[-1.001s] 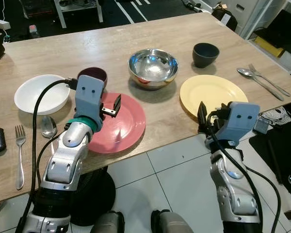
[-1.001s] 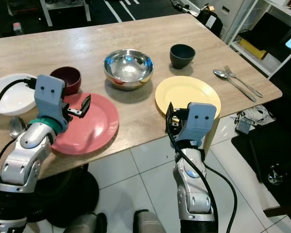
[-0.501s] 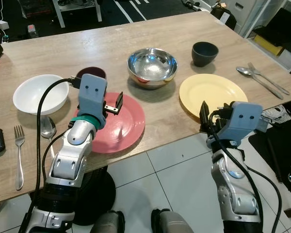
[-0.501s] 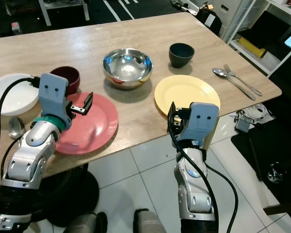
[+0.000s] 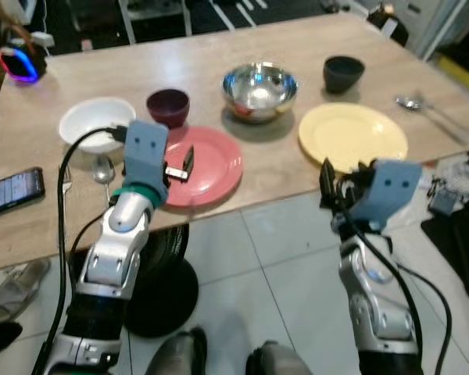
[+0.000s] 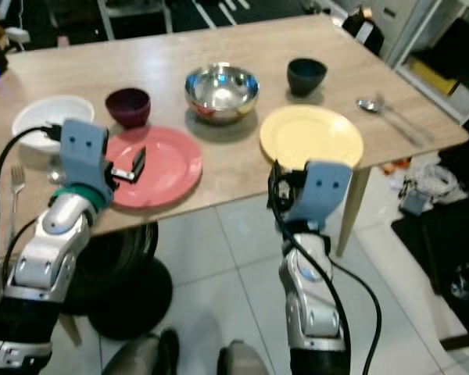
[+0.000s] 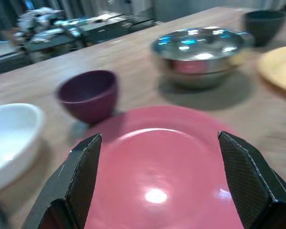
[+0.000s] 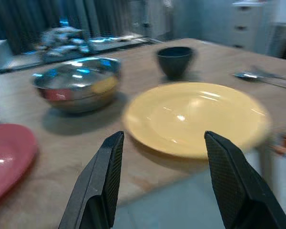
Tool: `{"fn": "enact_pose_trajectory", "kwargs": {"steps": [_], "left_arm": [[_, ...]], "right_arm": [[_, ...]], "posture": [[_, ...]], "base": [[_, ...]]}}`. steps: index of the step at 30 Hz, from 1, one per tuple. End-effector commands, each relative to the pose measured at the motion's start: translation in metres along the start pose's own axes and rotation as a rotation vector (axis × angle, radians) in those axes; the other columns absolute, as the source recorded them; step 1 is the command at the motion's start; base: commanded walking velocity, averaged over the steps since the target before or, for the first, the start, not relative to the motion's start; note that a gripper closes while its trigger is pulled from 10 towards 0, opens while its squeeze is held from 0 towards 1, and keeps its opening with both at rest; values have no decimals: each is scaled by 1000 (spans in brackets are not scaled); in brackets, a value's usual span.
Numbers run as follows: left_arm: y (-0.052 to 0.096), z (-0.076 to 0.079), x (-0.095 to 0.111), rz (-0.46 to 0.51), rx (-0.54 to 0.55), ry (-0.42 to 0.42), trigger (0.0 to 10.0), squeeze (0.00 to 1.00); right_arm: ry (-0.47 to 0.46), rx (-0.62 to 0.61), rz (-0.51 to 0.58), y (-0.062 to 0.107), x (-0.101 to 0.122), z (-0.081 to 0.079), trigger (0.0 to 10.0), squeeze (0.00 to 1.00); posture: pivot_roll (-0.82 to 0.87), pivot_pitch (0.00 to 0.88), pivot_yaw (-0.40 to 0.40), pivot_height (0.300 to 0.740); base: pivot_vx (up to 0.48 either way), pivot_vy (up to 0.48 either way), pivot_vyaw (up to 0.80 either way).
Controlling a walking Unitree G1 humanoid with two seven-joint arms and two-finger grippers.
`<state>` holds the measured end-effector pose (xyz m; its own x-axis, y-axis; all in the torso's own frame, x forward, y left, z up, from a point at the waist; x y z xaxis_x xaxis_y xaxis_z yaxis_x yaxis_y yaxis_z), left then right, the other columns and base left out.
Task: Setting the table
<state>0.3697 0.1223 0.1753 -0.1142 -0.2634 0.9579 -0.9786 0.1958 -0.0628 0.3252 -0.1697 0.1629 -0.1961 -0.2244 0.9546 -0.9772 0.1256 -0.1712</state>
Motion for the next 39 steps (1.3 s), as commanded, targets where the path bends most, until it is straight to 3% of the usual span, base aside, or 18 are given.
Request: {"fn": "enact_pose_trajectory", "kwargs": {"steps": [1,8,22,32,39], "left_arm": [[1,-2,-5,-17,8,-12,10000,0],[0,-2,-6,-16,7,-12,10000,0],[-2,-2,-5,-12,9,-14,10000,0],[-4,-2,-5,-7,13,-14,10000,0],[-6,-2,-3,1,14,-7,10000,0]], "right_arm": [[-9,-1,-15,2,-4,0,10000,0],[2,1,-20,3,-5,1,10000,0],[7,33,-26,2,-6,-4,10000,0],[-20,63,-28,1,-6,-9,10000,0],[-17,65,-29,1,-7,-9,10000,0]], "posture": [[-41,0,48,740],[-41,0,48,740],[-44,0,49,740],[-47,0,48,740],[-48,0,52,740]], "base": [[-352,0,0],[-357,0,0],[-347,0,762],[-318,0,0],[0,0,0]]}}
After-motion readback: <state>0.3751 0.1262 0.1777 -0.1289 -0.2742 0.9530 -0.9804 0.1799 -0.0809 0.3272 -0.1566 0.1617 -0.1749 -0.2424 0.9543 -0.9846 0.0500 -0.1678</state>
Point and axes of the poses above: a point about 5 cm out from each wrist's last joint towards the gripper, its own y axis pointing back from the gripper into the wrist, its own x axis along the axis of the wrist's last joint, z = x × y, the point moved 5 cm from there along -y, pointing out of the wrist towards the gripper, and after that the axes turned 8 degrees about -y, right-handed, at the moved point
